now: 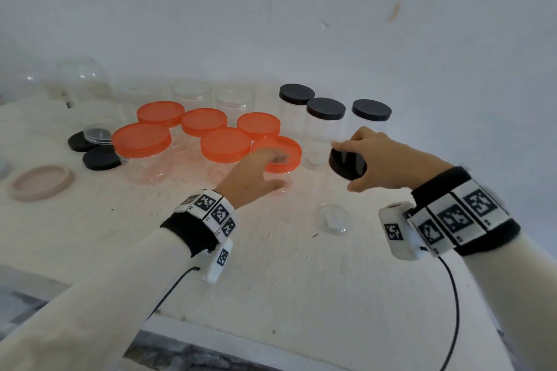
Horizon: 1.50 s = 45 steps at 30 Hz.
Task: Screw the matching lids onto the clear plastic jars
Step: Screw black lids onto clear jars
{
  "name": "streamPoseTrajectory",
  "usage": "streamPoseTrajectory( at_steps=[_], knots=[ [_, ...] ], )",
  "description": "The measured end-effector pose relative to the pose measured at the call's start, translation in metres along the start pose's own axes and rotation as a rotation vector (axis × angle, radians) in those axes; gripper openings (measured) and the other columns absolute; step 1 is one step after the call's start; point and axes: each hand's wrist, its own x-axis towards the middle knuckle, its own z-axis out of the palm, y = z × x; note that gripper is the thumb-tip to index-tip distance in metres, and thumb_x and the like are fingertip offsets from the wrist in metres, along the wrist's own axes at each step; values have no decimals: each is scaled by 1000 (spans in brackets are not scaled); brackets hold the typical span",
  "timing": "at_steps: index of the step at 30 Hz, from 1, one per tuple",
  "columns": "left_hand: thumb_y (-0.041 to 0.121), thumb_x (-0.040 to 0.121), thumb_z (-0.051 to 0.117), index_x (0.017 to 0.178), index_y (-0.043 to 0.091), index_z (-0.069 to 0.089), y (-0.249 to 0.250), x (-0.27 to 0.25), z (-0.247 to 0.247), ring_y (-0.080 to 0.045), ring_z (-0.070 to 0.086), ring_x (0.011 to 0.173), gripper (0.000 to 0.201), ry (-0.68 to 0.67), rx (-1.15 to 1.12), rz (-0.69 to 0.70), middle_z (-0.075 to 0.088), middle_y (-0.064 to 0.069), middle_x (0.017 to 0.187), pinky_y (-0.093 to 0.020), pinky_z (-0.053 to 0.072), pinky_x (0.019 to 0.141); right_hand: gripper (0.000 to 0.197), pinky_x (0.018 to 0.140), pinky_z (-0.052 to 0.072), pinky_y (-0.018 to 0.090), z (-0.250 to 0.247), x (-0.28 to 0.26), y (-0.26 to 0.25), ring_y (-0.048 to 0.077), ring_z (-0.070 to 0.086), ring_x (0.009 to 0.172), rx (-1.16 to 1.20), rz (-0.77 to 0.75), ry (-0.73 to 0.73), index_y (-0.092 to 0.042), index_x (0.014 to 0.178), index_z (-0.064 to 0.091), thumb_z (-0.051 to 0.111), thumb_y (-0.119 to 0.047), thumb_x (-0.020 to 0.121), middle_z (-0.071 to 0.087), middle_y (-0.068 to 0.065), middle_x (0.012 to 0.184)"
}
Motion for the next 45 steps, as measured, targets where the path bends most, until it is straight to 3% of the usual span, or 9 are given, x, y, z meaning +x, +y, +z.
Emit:
streamPoseTrajectory(
  at_steps=[5,7,9,13,17,31,37,40,45],
  knots=[
    [17,69,78,115,7,61,-14,20,11,-27,51,116,49,110,249,145,57,-8,123,-44,40,99,81,97,39,39,19,7,19,24,31,129,20,34,149,-29,147,23,70,-33,80,26,0,149],
    [21,72,76,122,10,57,-16,26,16,-26,44,126,55,78,316,91,51,-6,133,-53,31,106,81,105,31,37,28,12,24,23,25,136,19,31,227,-26,147,23,70,-33,81,23,0,152],
    [27,78,72,133,12,48,-18,31,21,-23,33,135,61,17,371,29,41,-3,143,-52,20,112,79,108,27,35,35,18,29,21,22,138,9,29,301,-22,147,26,69,-33,82,26,1,151],
    [34,87,61,141,16,35,-17,35,25,-17,20,141,63,-75,459,-39,27,2,152,-42,8,115,76,103,34,34,40,32,36,19,24,137,37,37,373,-18,145,29,69,-30,82,29,0,149],
    [35,87,61,140,18,38,-18,35,25,-15,21,141,61,-70,437,-51,30,3,151,-36,9,114,76,104,33,33,41,46,42,19,25,137,50,38,401,-17,145,29,70,-30,82,29,0,149],
    [33,88,56,139,20,38,-15,34,30,-13,22,140,56,-56,471,-64,31,5,150,-37,9,115,72,106,29,34,46,69,48,26,32,132,79,60,463,-13,139,37,73,-27,78,33,6,146],
    [32,88,56,139,19,39,-14,35,31,-15,23,140,55,-41,474,-64,32,4,150,-39,10,115,68,99,33,33,44,73,43,27,43,119,73,79,483,-10,131,43,76,-24,74,41,8,133],
    [31,87,58,137,17,43,-14,34,32,-16,26,139,54,-17,468,-52,35,2,148,-40,12,115,72,105,29,35,40,74,43,27,40,122,41,71,435,-11,134,39,76,-30,75,40,8,135],
    [32,87,59,137,16,43,-16,34,35,-17,27,139,54,-12,484,-42,36,1,148,-41,12,113,74,116,8,46,32,56,48,23,26,138,53,73,479,-13,142,31,67,-37,82,33,5,146]
  ],
)
